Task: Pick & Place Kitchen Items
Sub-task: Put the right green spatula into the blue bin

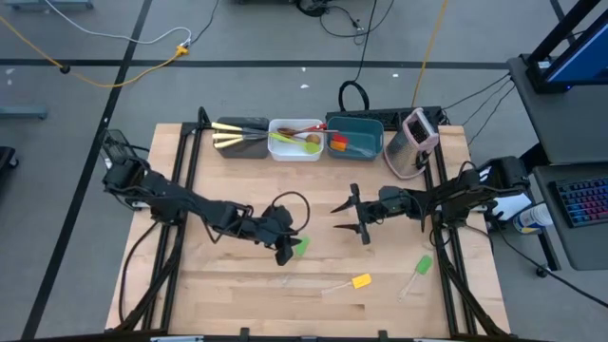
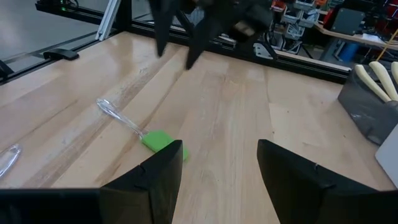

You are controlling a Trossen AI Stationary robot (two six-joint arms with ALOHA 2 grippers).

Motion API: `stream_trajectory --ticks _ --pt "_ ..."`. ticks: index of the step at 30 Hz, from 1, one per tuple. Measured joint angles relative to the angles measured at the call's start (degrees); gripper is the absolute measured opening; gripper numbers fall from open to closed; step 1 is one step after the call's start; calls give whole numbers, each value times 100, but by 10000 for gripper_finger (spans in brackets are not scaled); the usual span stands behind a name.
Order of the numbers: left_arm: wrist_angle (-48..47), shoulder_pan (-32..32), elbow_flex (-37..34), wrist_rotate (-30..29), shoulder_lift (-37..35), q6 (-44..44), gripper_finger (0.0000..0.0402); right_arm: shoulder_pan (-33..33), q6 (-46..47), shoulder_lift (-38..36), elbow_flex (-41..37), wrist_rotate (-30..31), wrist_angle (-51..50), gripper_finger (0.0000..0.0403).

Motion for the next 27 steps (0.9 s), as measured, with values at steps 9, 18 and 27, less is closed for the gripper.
stream_trajectory --ticks 9,18,27 --pt "22 133 0 287 603 139 168 0 -18 0 0 0 -7 201" --pt "111 231 0 261 1186 76 239 0 -22 0 0 2 -31 201" --pt "901 227 16 162 1908 -314 246 -2 -44 0 2 2 -217 200"
